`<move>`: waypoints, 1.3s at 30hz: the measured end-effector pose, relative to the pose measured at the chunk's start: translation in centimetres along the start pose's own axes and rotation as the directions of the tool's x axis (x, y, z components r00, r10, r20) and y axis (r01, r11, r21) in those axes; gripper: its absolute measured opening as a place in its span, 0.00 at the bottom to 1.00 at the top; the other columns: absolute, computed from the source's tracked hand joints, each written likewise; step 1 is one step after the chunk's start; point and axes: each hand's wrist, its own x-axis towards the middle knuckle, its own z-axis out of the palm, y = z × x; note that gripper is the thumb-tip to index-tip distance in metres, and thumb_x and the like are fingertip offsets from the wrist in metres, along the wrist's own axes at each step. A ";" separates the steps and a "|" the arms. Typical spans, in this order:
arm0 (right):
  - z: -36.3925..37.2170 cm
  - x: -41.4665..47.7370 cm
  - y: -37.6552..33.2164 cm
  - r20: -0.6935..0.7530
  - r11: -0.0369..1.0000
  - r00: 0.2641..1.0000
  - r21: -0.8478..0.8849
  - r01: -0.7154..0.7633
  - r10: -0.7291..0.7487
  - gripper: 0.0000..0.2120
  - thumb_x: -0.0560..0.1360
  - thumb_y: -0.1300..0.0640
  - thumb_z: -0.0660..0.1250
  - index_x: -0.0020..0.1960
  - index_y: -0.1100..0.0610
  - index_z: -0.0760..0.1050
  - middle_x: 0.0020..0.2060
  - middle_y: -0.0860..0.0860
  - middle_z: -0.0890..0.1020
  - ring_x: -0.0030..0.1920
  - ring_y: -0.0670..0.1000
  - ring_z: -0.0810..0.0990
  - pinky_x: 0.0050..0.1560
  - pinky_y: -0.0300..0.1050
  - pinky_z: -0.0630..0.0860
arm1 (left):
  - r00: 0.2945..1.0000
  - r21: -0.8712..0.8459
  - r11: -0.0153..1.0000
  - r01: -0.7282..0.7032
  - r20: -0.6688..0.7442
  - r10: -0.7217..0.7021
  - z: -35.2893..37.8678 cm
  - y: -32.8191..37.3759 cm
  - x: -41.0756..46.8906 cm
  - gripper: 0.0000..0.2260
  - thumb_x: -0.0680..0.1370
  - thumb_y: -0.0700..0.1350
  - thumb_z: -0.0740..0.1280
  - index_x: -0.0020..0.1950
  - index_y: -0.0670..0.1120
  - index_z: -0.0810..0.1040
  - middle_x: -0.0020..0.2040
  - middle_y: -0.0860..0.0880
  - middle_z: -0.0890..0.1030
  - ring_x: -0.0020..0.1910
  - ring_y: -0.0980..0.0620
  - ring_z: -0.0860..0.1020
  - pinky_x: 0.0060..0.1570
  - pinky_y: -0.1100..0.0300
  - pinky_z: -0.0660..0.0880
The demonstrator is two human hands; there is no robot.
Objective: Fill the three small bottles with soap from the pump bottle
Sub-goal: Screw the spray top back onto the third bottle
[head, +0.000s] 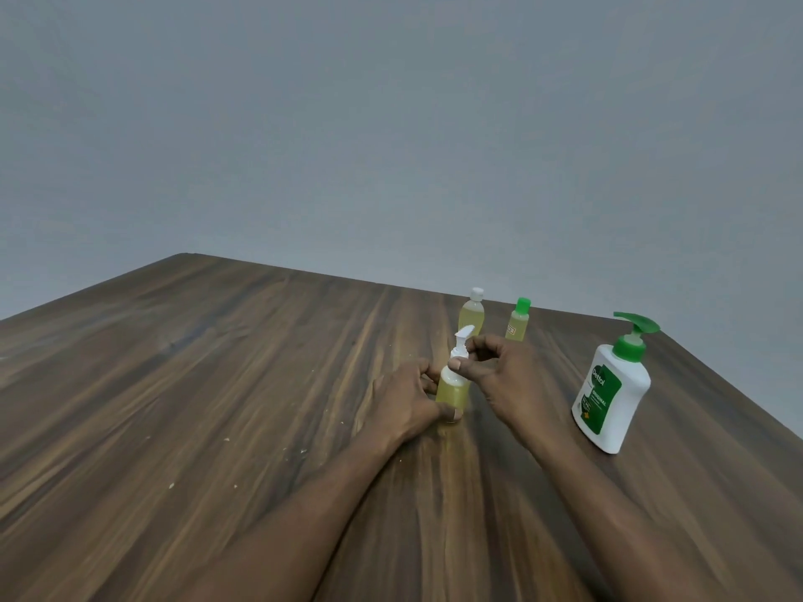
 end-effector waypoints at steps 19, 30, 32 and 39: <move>0.5 -1.4 -1.5 -0.020 0.958 0.995 0.275 -0.084 0.093 0.10 0.73 0.61 0.70 0.54 0.59 0.80 0.47 0.58 0.83 0.49 0.54 0.81 0.50 0.48 0.77 | 0.999 0.031 0.999 0.038 0.000 -0.038 -0.2 0.6 -0.2 0.21 0.62 0.48 0.83 0.51 0.48 0.79 0.48 0.50 0.86 0.52 0.49 0.82 0.61 0.43 0.75; 0.5 -1.0 -0.3 0.000 0.982 0.998 0.180 -0.059 0.060 0.11 0.71 0.56 0.72 0.53 0.54 0.80 0.47 0.52 0.83 0.48 0.48 0.81 0.49 0.42 0.77 | 0.999 0.026 0.999 0.027 0.021 -0.028 -0.3 1.1 -0.6 0.21 0.64 0.46 0.82 0.53 0.47 0.79 0.46 0.49 0.86 0.49 0.49 0.83 0.57 0.47 0.77; 0.6 -1.0 -0.3 -0.013 0.982 1.000 0.188 -0.013 0.015 0.06 0.71 0.60 0.71 0.47 0.54 0.82 0.42 0.53 0.83 0.43 0.52 0.81 0.39 0.40 0.76 | 0.999 0.015 0.999 0.028 0.023 -0.029 -0.3 1.0 -0.5 0.20 0.64 0.45 0.82 0.51 0.45 0.79 0.45 0.48 0.86 0.46 0.48 0.83 0.53 0.49 0.77; 1.5 -0.8 -0.4 -0.070 0.979 0.992 0.182 -0.094 0.108 0.17 0.67 0.53 0.77 0.52 0.57 0.78 0.47 0.52 0.82 0.49 0.49 0.80 0.50 0.46 0.78 | 0.999 0.024 1.000 0.004 0.036 -0.005 -0.5 1.1 -0.5 0.23 0.64 0.45 0.82 0.56 0.49 0.81 0.47 0.49 0.86 0.50 0.50 0.84 0.59 0.45 0.77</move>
